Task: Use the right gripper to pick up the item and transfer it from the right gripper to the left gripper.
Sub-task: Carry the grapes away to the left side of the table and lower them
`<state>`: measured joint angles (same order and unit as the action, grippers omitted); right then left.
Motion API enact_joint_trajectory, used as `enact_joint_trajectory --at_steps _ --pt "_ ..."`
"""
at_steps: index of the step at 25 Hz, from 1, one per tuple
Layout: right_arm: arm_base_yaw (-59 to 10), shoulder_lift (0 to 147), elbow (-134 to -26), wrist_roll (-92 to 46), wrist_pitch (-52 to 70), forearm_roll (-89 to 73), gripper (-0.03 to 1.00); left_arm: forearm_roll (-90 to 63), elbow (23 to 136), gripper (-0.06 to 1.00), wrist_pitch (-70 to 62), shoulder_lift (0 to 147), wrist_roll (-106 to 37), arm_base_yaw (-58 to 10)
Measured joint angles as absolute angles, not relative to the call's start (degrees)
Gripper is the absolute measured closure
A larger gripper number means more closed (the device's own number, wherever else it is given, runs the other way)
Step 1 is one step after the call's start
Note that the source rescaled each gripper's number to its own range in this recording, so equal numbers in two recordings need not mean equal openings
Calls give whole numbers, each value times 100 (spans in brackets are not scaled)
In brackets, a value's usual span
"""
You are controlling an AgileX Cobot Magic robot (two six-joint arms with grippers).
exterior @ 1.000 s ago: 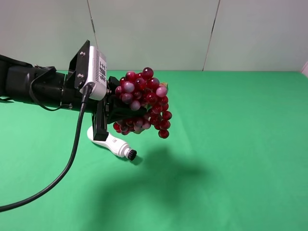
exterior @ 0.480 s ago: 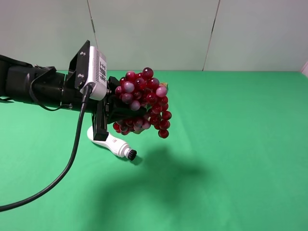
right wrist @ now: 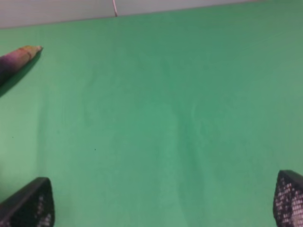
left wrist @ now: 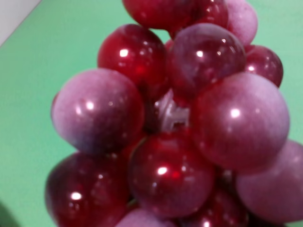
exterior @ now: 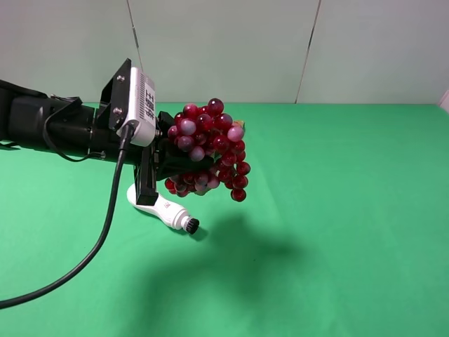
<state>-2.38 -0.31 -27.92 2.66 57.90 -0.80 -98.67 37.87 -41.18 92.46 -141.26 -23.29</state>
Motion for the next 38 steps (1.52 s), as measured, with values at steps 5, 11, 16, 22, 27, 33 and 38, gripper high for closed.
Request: enact_joint_trajectory --at_steps 5,11,16,22,27,33,38 --pt "-238 -31 -2792 266 5790 -80 -3 -9867 3787 94 -4123 9246 -14126 -2329" --pt "-238 -31 -2792 266 5790 -80 -3 -9855 3787 94 -4310 9130 -13740 -2072" --pt "-238 -31 -2792 266 5797 -80 -3 -9861 3787 94 -3880 8575 -13622 -1987" --pt "-238 -31 -2792 266 5797 -80 -3 -9861 3787 94 -3348 8332 -13541 -1908" --pt "-238 -31 -2792 266 5797 -80 -3 -9849 3787 94 -3291 8332 -13137 -1446" --pt "-238 -31 -2792 266 5797 -80 -3 -9271 3850 94 -2769 8332 -12131 -1019" --pt "-238 -31 -2792 266 5797 -80 -3 -7935 3958 94 -1520 8332 -10235 -987"
